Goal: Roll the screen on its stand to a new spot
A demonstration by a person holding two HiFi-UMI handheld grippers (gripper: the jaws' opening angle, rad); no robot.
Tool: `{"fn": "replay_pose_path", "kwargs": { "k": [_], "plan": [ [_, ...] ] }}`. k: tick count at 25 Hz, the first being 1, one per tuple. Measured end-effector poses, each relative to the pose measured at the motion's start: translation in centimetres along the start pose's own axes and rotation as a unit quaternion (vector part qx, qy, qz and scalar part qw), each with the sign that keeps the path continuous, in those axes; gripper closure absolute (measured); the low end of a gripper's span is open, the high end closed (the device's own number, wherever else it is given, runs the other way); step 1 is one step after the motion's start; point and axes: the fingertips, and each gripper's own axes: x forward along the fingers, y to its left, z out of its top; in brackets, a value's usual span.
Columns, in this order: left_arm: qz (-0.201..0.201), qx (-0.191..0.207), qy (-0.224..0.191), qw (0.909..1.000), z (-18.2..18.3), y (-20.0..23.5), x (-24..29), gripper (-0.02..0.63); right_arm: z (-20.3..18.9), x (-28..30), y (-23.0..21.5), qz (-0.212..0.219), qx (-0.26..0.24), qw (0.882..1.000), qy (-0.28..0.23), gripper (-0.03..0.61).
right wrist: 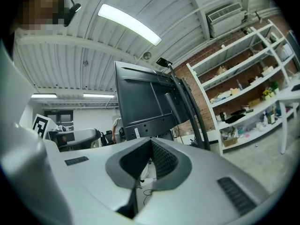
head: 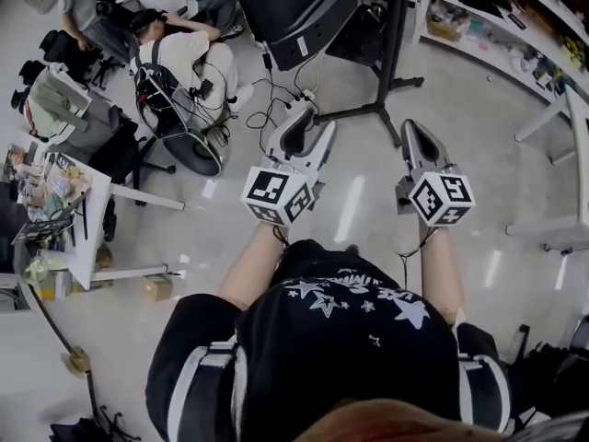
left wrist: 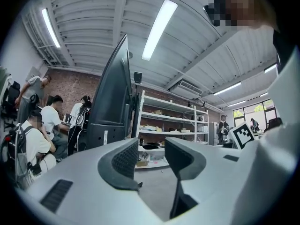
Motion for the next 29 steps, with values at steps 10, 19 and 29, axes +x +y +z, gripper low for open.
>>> {"fn": "replay_pose_path", "kwargs": {
  "k": [10,19,29],
  "plan": [
    [-0.032,-0.005,0.021,0.9993,0.1,0.7,-6.0,0.582,-2.8,-1.4,7.3,-0.011,-0.024,0.999,0.038,0.572],
    [-0.054,-0.009,0.019,0.9983,1.4,1.8,-10.1,0.603,-3.6,-3.3,13.6,-0.034,-0.047,0.998,0.032,0.572],
    [-0.069,-0.015,0.001,0.9975,1.5,3.6,-11.9,0.603,-5.5,-4.4,16.5,-0.069,-0.060,0.995,0.036,0.572]
  ]
}}
